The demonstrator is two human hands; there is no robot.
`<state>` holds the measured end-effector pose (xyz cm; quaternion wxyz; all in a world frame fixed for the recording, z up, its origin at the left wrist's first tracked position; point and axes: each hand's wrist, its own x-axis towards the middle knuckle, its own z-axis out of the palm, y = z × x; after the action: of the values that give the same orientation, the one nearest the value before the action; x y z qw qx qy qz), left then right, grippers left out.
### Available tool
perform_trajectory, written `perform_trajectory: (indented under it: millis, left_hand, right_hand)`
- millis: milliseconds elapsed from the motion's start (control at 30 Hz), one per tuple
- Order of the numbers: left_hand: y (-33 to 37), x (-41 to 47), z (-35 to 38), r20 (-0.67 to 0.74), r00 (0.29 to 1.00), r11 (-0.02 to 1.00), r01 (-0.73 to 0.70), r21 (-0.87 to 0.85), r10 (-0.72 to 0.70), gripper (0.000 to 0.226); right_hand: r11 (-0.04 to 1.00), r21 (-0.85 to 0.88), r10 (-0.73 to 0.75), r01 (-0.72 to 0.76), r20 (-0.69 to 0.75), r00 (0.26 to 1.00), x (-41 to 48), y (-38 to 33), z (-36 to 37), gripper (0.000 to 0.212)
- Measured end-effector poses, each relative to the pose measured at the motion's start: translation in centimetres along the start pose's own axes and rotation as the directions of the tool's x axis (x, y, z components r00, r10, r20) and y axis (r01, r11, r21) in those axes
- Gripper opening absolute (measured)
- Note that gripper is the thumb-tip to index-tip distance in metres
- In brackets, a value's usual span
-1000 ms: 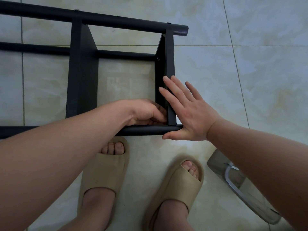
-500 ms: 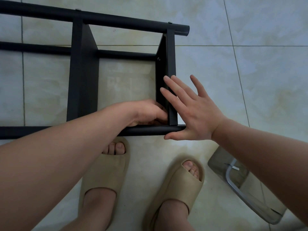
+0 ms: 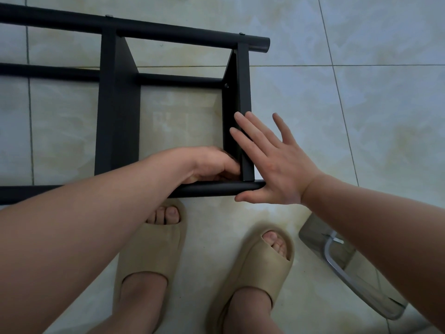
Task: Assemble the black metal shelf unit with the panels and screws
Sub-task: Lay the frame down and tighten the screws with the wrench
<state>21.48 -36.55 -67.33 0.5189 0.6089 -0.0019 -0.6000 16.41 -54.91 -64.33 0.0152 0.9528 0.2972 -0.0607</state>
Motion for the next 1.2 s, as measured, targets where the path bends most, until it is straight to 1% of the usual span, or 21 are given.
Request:
perform_trajectory:
  millis: [100,167,367,600,700,933,1000,1200]
  left_hand:
    - [-0.1,0.0,0.0,-0.032,0.999,1.000,-0.005,0.004,0.005,0.013]
    - [-0.1,0.1,0.0,-0.043,0.999,1.000,-0.009,-0.002,0.009,0.014]
    - [-0.4,0.7,-0.2,-0.009,0.999,0.998,-0.039,-0.051,0.038,0.018]
    - [-0.8,1.1,-0.5,0.031,0.999,0.991,-0.028,-0.129,0.032,0.029]
    - [-0.8,1.1,-0.5,0.068,0.997,0.992,-0.013,-0.129,0.022,0.037]
    - [-0.9,1.2,-0.6,0.017,0.999,0.993,-0.034,-0.117,0.037,0.023]
    - [-0.8,1.1,-0.6,0.027,0.999,0.992,-0.039,-0.116,0.042,0.019]
    - [-0.4,1.0,-0.8,0.103,0.992,0.988,-0.057,-0.146,0.072,0.020]
  right_hand:
    - [1.000,0.014,0.003,-0.003,0.012,1.000,0.0,0.0,0.0,0.117]
    - [1.000,0.025,0.004,-0.005,0.016,1.000,0.1,0.0,0.1,0.117]
    - [0.999,0.038,0.007,-0.008,0.037,0.999,0.1,0.1,0.3,0.118]
    - [0.997,0.074,0.009,-0.010,0.022,1.000,0.1,0.1,0.5,0.117]
    - [0.997,0.077,0.007,-0.008,0.014,1.000,0.0,0.1,0.5,0.116]
    - [0.996,0.094,0.009,-0.010,0.011,1.000,0.0,0.2,0.7,0.117]
    - [0.995,0.094,0.008,-0.009,0.010,1.000,0.0,0.2,0.7,0.116]
    - [0.995,0.100,0.007,-0.008,0.003,1.000,0.0,0.1,0.7,0.116]
